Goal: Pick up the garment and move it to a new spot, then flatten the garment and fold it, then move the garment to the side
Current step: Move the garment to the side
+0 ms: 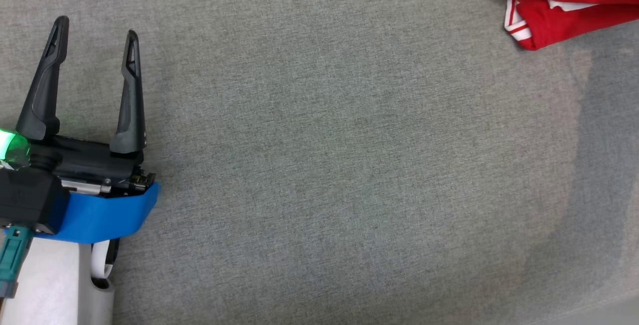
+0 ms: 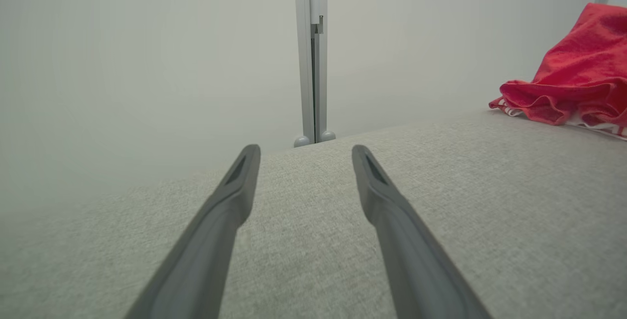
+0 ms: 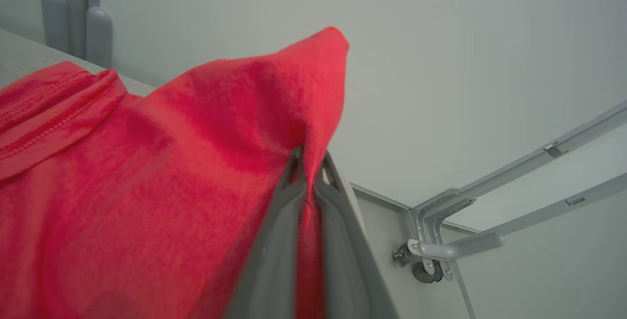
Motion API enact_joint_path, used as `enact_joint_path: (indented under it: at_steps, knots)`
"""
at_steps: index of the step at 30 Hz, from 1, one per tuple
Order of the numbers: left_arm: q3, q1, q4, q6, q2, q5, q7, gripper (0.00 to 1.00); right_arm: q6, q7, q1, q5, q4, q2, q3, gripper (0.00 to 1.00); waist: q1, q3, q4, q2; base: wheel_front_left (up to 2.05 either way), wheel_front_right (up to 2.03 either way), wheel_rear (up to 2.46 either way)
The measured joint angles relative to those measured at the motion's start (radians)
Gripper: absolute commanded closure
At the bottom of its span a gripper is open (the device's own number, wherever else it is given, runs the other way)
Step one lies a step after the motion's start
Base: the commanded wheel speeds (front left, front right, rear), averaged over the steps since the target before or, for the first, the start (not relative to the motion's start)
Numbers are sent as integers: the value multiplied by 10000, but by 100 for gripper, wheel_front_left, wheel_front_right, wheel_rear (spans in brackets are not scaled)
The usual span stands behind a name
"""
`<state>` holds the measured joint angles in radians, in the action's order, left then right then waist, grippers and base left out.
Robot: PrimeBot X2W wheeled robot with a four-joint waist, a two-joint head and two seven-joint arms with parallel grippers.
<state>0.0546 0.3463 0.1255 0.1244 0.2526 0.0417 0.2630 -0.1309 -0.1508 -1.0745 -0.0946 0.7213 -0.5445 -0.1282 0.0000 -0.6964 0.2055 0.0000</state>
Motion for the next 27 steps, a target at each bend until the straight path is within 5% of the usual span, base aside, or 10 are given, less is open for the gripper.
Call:
enact_joint_path:
  at_steps: [2,4,17,27]
  knots:
    - [-23,-3,12,-8,-4,23,0,0,0,102,-169,75,201,-2,-19,94,0,-20,-60,0,0,0,0]
    - [-29,-7,19,-12,-17,29,0,0,0,105,-295,199,387,-17,-8,0,1,-21,-130,1,0,0,0]
    - [-240,-521,-380,-186,-314,293,-2,0,0,-897,-389,1078,1012,458,796,0,0,979,-498,0,0,0,0]
    - [-556,-1531,-1049,-268,-947,500,0,0,0,-1114,1397,993,-523,1783,516,0,-2,2784,-1128,-3,0,0,0]
